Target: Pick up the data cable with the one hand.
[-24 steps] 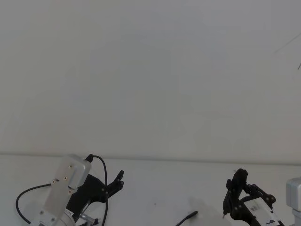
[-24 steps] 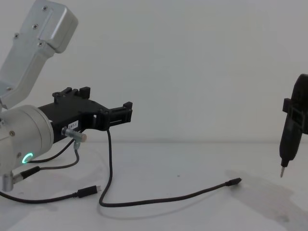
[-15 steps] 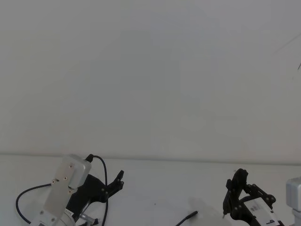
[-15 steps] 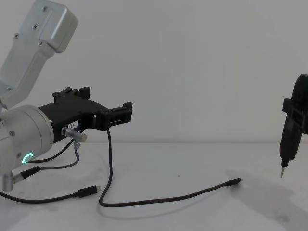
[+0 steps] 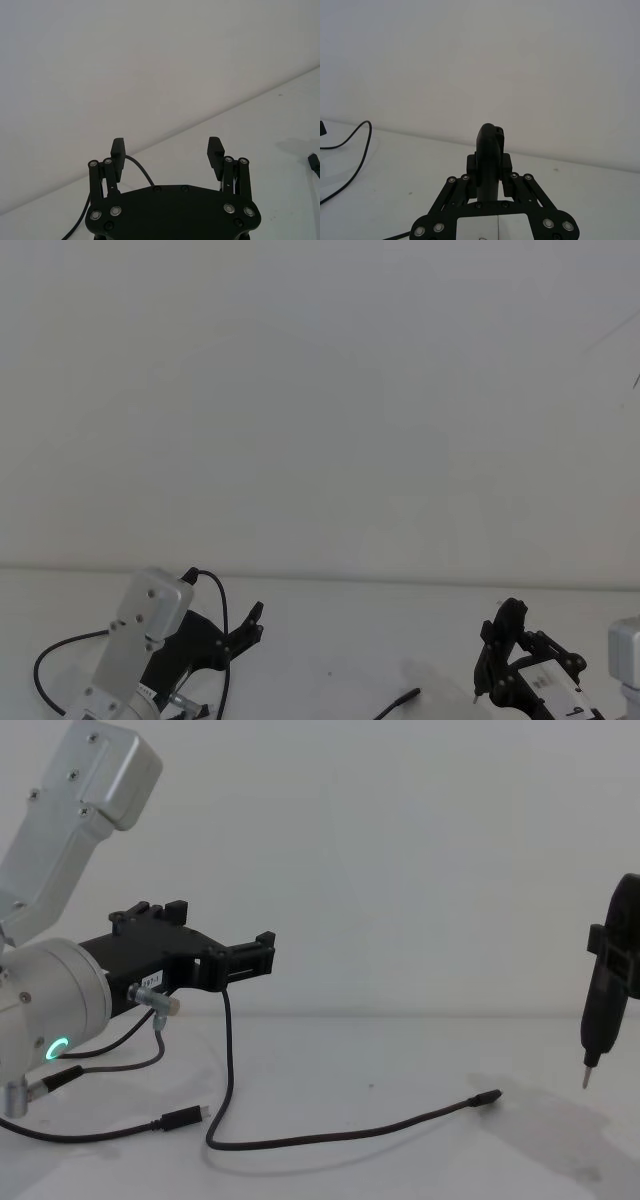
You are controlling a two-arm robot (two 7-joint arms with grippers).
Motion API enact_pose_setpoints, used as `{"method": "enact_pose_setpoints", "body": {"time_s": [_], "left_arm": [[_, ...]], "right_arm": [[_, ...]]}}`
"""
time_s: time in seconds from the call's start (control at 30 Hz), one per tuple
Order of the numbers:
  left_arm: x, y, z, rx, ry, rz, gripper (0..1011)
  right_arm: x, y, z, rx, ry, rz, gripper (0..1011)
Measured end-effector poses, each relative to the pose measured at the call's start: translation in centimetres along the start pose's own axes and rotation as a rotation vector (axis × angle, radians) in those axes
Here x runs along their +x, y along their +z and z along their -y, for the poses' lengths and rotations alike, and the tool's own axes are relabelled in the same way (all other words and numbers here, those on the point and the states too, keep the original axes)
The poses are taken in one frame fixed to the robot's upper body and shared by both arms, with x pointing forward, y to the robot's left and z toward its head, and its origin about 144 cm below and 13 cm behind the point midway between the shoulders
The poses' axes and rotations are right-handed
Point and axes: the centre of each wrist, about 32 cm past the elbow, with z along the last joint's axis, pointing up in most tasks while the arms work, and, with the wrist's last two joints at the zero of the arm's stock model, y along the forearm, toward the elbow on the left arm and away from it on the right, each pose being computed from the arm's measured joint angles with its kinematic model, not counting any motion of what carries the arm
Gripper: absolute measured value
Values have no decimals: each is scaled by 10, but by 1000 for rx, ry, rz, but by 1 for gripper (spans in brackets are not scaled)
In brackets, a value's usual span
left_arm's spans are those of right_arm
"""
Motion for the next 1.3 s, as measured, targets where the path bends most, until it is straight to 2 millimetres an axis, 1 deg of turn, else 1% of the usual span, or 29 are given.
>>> {"method": "enact_pose_setpoints", "body": {"time_s": [0.37, 0.73, 1.13, 1.3], "left_arm": [[0, 1, 0, -1, -5, 1, 1001], [-1, 11, 3, 8, -102, 34, 1001], [1, 34, 6, 44, -286, 118, 1001], [0, 48, 8, 68, -376, 170, 1001]], "right_arm": [[0, 0, 0, 0, 0, 0, 268], [0, 0, 0, 0, 0, 0, 268], [0, 0, 0, 0, 0, 0, 268], [0, 0, 0, 0, 0, 0, 268]]}}
